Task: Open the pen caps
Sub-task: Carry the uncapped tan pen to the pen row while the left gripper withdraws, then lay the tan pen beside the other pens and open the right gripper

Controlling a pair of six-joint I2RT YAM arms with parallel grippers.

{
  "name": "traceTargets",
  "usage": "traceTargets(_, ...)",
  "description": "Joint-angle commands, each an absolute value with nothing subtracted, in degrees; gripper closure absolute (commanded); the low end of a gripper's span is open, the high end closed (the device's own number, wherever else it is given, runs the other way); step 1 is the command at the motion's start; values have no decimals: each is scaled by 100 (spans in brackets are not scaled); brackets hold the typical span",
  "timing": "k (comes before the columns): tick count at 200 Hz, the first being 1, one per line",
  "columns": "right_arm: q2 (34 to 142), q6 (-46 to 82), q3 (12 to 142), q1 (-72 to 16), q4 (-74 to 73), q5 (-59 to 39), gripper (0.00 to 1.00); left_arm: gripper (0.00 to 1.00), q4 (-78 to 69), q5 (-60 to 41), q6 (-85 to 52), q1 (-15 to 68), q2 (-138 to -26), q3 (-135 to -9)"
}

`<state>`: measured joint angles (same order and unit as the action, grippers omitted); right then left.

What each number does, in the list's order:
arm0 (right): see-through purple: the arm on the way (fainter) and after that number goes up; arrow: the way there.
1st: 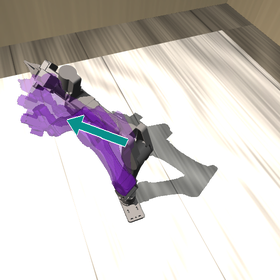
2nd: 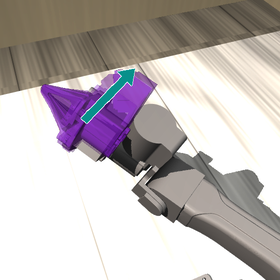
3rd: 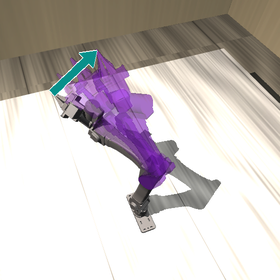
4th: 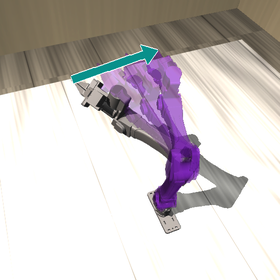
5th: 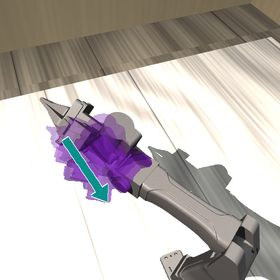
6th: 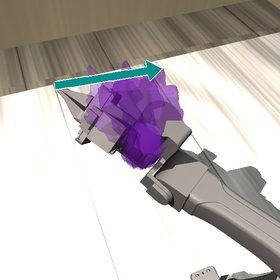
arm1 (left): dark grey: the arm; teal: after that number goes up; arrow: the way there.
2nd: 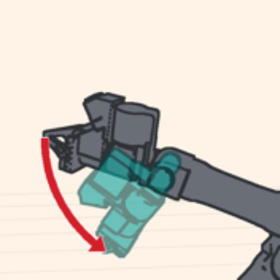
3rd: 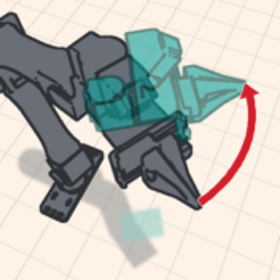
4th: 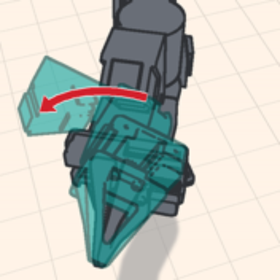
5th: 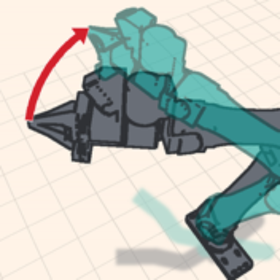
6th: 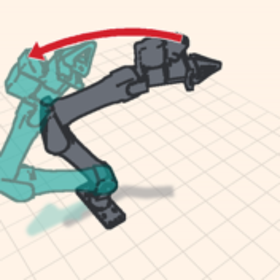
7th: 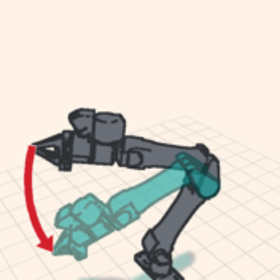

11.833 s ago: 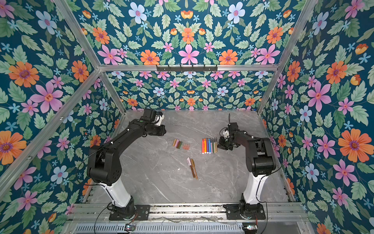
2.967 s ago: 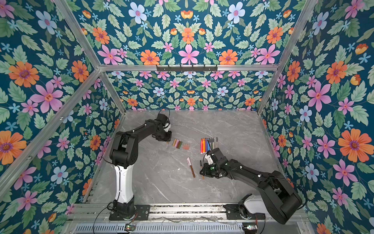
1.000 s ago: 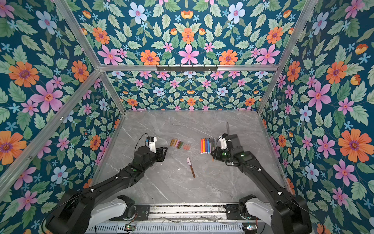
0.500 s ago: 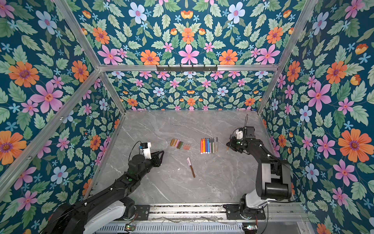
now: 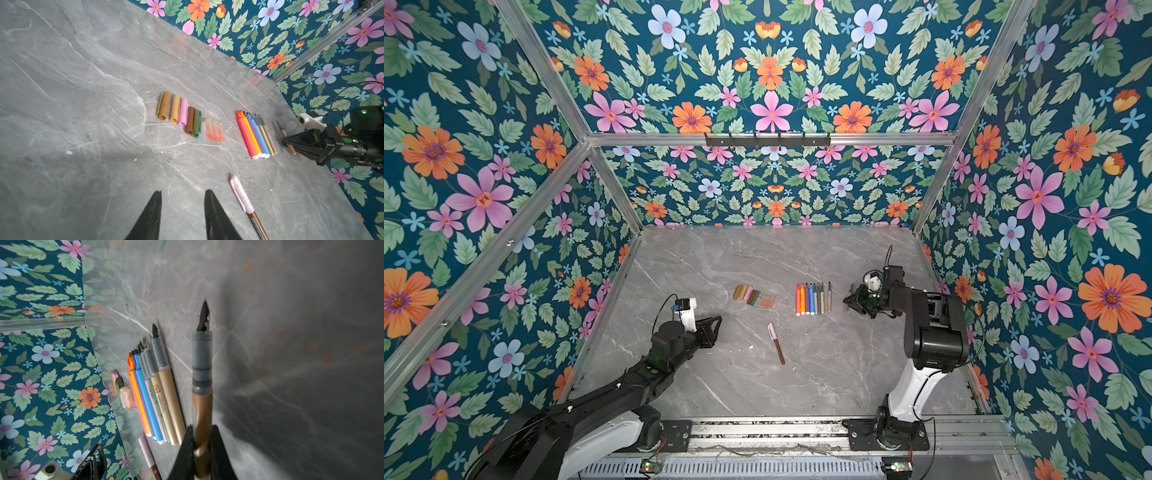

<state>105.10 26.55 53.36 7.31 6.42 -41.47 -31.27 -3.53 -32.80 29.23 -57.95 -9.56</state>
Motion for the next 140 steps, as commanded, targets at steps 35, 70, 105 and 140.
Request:
traceTargets(35,10644,2433,5541,360,892,-3781,96,63,-3217,-470,-3287,2926,-5538,-819)
traceTargets(70,10838,2454,5725,359,1059,-3705,91,63,-3226,-501,-3288,2925,-5513,-809)
traceTargets(105,10925,2453,5814,356,1140,-3700,80,63,-3234,-510,-3283,2925,-5528,-800)
traceTargets(140,10743,2491,5599,358,914,-3674,64,63,-3243,-527,-3287,2924,-5563,-818)
